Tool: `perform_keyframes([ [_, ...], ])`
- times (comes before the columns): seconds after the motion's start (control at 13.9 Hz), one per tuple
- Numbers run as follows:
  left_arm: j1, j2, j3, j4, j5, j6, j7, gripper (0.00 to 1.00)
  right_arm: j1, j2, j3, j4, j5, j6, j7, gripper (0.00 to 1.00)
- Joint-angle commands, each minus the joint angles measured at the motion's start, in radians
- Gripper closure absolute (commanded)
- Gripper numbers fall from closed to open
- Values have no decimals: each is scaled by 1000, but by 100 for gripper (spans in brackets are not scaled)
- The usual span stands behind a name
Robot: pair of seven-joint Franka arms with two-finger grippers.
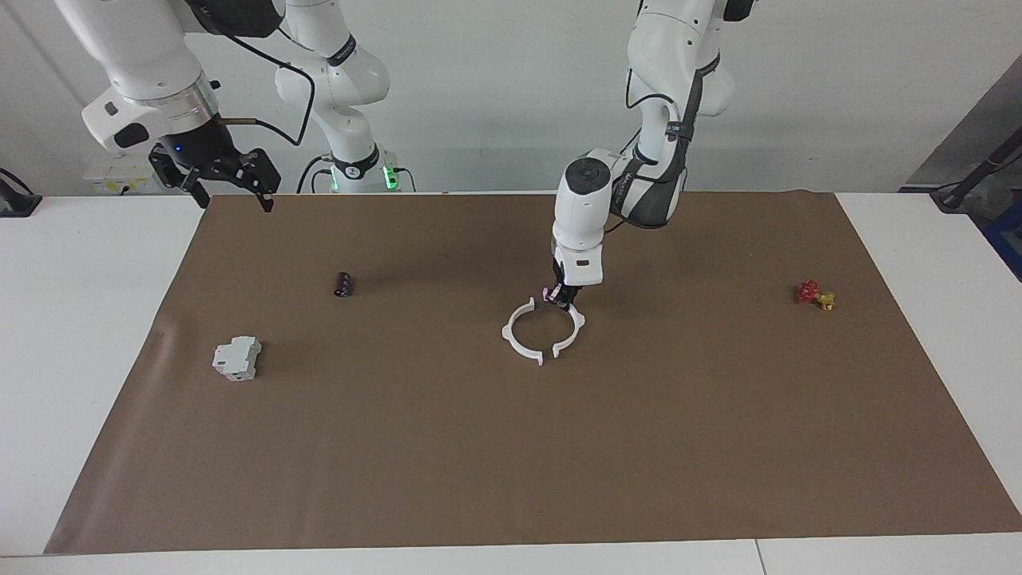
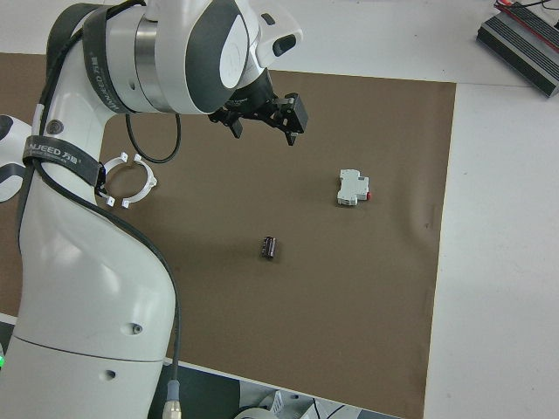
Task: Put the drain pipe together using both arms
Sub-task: 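Carry the held clamp half with the left gripper toward the placed half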
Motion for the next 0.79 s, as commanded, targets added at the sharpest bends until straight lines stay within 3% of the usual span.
perform_keyframes([
  [0.0, 11, 34, 1, 28, 31, 51, -14, 100, -7, 0, 0, 9, 24, -16, -21, 0],
  [0.22, 10, 73, 3, 60, 39, 56, -16, 100, -7, 0, 0, 9, 24, -16, -21, 0],
  [0.72, -9, 71, 4, 49, 91, 13, -18, 100, -7, 0, 0, 9, 24, -16, -21, 0],
])
